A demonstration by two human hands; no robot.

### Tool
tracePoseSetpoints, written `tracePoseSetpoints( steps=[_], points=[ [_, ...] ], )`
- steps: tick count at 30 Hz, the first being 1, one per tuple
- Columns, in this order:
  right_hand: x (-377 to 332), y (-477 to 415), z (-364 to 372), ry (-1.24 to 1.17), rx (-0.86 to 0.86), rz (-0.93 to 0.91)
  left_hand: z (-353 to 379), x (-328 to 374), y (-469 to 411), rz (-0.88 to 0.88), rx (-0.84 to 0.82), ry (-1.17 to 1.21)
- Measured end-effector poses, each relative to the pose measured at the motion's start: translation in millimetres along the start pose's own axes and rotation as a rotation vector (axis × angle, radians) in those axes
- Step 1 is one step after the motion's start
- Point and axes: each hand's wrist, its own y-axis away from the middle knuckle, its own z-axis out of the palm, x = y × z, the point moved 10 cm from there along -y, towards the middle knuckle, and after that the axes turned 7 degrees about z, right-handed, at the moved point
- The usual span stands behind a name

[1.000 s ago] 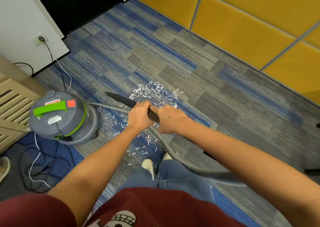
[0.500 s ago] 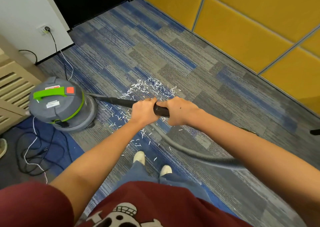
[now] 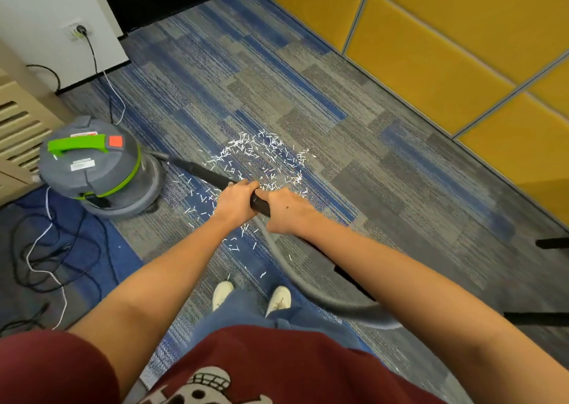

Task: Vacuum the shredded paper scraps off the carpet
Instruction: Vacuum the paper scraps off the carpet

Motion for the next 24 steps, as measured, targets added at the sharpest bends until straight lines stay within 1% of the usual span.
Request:
tracePoseSetpoints(
  steps=[4,7,13,20,24],
  points=[
    [-24,-21,2,-0.074,0.011,0.027,-5,-30,-8,0.000,-0.053,0.003],
    [-37,-33,2,-0.097,0.007,0.041,-18,-45,-11,0.011,-0.041,-0.016],
    [-39,-37,-5,-0.035,-0.031,0.062,-26,-47,-11,0.043,-0.075,-0.079],
    [-57,-45,4,0.010,-0.046,0.059,-8,-69,-4,0.001,-0.131,-0.003],
    [-67,-54,7,-0.025,-0.055,0.080,-16,-83,-9,0.012,-0.106,-0.002]
  ],
)
